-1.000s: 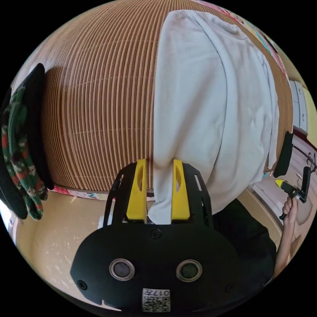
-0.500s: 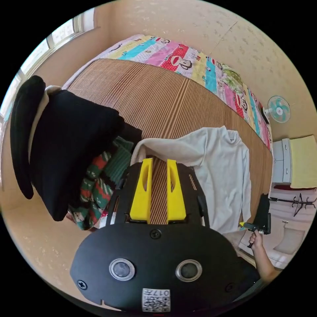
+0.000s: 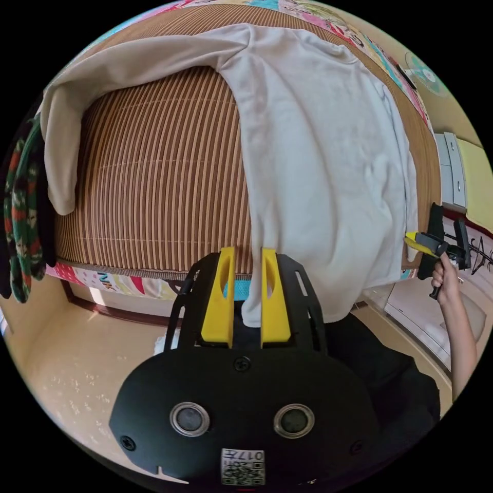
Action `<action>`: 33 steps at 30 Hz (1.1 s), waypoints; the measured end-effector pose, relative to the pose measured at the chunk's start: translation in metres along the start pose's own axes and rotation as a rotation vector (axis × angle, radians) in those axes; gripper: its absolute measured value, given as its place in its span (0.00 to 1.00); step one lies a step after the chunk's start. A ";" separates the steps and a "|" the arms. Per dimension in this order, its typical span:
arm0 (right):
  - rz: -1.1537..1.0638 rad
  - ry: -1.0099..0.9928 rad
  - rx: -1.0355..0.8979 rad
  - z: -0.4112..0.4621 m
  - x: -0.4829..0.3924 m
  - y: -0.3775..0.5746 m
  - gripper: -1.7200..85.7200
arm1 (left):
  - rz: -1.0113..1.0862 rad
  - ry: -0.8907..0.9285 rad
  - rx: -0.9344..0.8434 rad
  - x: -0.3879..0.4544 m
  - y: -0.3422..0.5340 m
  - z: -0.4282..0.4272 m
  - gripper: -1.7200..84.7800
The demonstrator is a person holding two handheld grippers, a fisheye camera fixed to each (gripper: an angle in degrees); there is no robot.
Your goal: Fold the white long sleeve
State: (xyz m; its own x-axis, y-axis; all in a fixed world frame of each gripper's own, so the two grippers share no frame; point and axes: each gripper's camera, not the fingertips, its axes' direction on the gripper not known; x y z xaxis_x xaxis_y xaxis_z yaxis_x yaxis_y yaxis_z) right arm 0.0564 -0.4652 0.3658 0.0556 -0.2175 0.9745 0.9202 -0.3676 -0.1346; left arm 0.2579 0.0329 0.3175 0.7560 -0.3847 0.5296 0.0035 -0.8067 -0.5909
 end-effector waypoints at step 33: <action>0.420 -1.153 0.624 -0.173 0.295 0.070 0.05 | -0.560 0.319 0.129 -0.122 0.120 -0.047 0.01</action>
State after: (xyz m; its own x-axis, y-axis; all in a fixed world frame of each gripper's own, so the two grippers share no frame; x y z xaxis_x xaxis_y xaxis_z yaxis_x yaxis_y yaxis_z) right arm 0.0704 -0.7114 0.6132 0.3748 0.7686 0.5184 0.7572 0.0688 -0.6495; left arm 0.1352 -0.0376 0.2102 0.3862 -0.0521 0.9210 0.4334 -0.8711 -0.2310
